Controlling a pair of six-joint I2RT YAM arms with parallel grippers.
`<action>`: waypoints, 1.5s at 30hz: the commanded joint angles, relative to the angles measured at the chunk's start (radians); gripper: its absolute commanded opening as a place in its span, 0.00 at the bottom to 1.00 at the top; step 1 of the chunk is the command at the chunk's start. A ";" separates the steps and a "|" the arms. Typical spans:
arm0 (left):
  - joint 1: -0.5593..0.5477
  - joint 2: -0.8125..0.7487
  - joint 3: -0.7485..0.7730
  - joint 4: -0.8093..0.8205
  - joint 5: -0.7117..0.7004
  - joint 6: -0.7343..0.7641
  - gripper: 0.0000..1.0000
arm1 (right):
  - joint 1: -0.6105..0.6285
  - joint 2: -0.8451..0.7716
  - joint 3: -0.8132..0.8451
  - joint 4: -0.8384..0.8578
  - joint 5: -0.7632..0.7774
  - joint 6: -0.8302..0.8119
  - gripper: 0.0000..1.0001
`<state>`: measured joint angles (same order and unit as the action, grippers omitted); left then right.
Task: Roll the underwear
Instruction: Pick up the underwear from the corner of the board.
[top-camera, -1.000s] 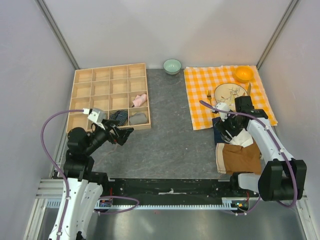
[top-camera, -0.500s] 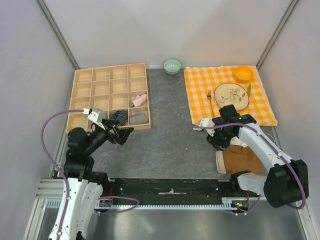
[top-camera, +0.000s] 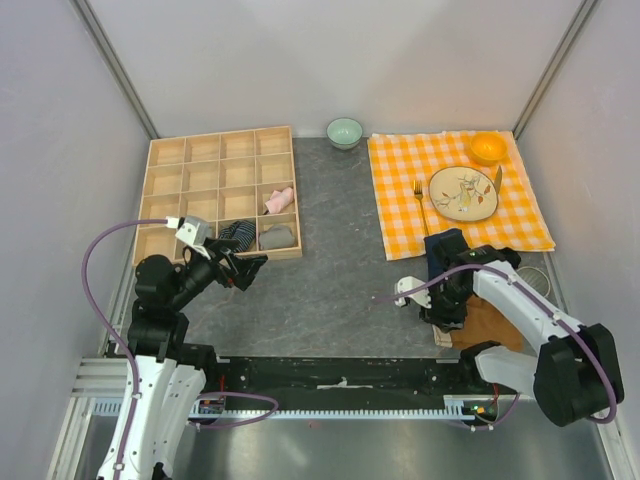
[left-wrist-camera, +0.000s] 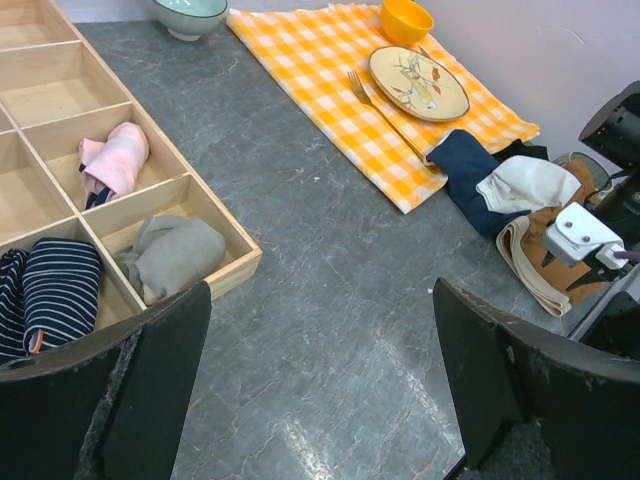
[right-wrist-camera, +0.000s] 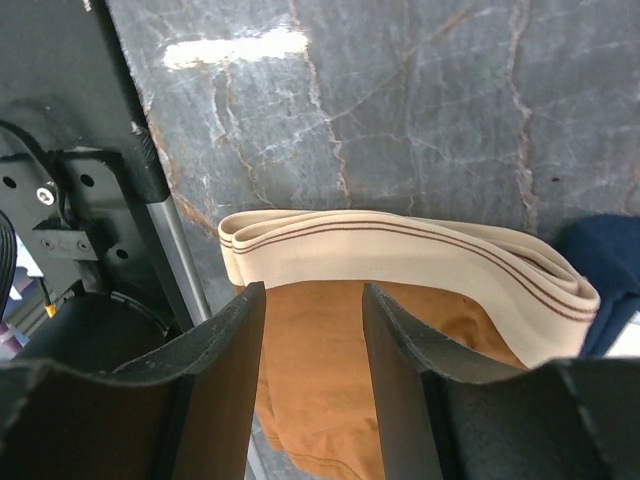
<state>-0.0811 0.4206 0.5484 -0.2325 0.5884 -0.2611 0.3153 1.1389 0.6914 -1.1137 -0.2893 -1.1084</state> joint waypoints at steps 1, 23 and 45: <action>-0.005 0.003 -0.008 0.029 0.019 -0.029 0.98 | 0.021 0.042 0.013 -0.051 -0.039 -0.131 0.51; -0.006 -0.003 -0.010 0.028 0.017 -0.027 0.98 | 0.297 0.242 -0.012 0.115 0.127 0.048 0.13; -0.009 -0.006 -0.010 0.025 0.011 -0.026 0.98 | 0.288 0.179 0.586 -0.034 -0.135 0.295 0.00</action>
<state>-0.0868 0.4179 0.5388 -0.2325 0.5877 -0.2615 0.6041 1.2972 1.0809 -1.1091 -0.2375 -0.8661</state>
